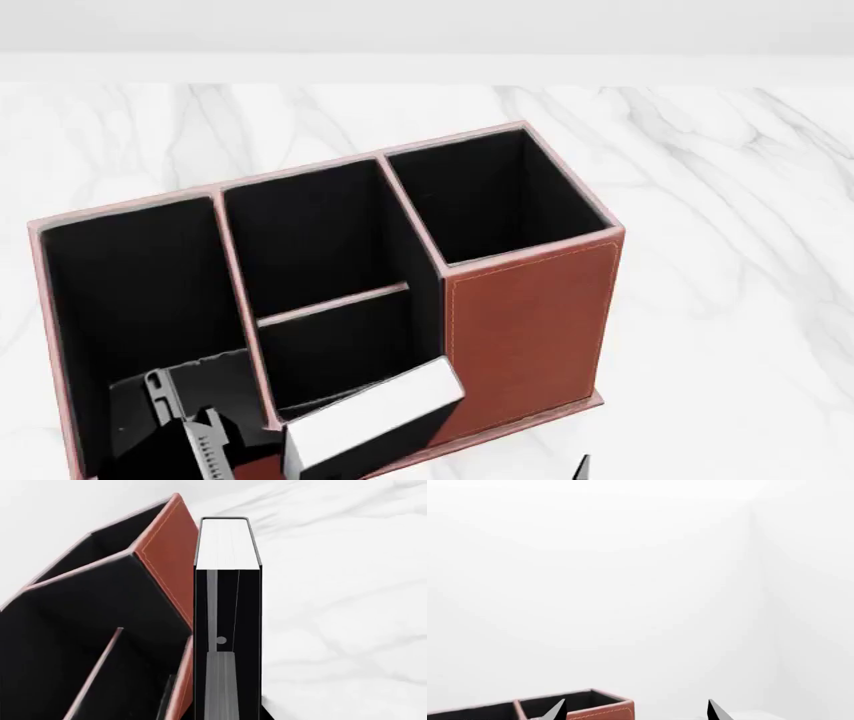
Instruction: Pick up the book and place it in the back compartment of the caddy.
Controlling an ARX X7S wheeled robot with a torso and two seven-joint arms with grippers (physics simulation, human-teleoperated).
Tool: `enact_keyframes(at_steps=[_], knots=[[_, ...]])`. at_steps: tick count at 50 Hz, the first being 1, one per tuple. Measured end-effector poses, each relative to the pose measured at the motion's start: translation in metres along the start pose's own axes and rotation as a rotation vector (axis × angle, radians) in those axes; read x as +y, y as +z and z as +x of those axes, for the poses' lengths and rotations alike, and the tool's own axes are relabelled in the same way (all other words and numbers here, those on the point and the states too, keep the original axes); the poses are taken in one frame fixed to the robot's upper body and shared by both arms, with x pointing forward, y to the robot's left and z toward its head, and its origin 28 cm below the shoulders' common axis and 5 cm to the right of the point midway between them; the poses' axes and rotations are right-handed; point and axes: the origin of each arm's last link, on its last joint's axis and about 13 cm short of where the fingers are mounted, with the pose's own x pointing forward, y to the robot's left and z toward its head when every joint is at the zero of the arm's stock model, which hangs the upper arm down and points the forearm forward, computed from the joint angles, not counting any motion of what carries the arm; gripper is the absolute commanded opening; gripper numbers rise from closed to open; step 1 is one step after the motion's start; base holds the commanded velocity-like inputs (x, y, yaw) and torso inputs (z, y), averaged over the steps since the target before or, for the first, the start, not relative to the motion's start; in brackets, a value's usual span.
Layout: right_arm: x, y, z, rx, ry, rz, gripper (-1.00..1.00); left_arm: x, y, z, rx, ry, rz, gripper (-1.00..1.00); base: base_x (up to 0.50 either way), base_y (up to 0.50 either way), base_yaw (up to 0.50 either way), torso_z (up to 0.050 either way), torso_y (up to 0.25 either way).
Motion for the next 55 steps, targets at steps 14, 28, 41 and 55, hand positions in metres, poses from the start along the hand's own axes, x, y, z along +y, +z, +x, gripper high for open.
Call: enact_keyframes(at_steps=[14, 28, 41, 55], knots=[[0.001, -0.002, 0.000, 0.003, 0.003, -0.004, 1.00, 0.016, 0.004, -0.002, 0.012, -0.078, 0.112, -1.00, 0.00, 0.00, 0.00, 0.001, 0.001], [0.002, -0.003, 0.000, 0.004, 0.009, -0.008, 1.00, 0.029, 0.009, -0.005, -0.020, -0.185, 0.216, -1.00, 0.00, 0.00, 0.00, 0.000, 0.001], [0.002, -0.004, 0.001, 0.006, 0.013, -0.010, 1.00, 0.034, 0.018, -0.010, -0.028, -0.175, 0.272, -1.00, 0.00, 0.00, 0.00, 0.001, 0.001], [0.003, -0.006, 0.001, 0.011, 0.017, -0.013, 1.00, 0.039, 0.035, -0.019, -0.049, -0.057, 0.293, -1.00, 0.00, 0.00, 0.00, 0.000, 0.001]])
